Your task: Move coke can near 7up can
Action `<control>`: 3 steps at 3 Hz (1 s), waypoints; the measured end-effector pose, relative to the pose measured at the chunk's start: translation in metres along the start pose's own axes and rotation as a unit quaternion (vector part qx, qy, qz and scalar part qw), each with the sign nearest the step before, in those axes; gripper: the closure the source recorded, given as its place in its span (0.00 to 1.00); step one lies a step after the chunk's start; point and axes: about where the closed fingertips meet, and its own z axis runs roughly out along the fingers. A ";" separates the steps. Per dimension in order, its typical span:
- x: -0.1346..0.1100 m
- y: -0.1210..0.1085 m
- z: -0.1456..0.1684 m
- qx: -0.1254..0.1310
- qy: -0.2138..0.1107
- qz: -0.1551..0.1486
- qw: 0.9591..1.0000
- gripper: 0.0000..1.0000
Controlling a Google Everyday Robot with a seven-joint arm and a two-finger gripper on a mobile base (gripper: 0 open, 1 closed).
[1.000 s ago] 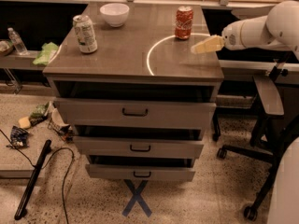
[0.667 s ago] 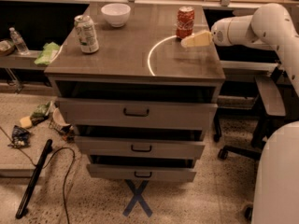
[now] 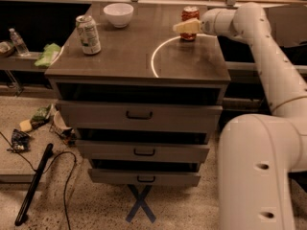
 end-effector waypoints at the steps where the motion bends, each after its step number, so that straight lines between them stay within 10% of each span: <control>1: -0.002 0.022 0.022 -0.039 -0.002 -0.001 0.999 0.37; 2: -0.005 0.055 0.022 -0.098 0.005 -0.013 0.995 0.60; 3: -0.026 0.117 0.017 -0.199 -0.012 -0.012 0.980 0.83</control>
Offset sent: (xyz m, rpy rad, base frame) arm -0.0142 0.0699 0.0087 -0.0083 0.0645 0.3399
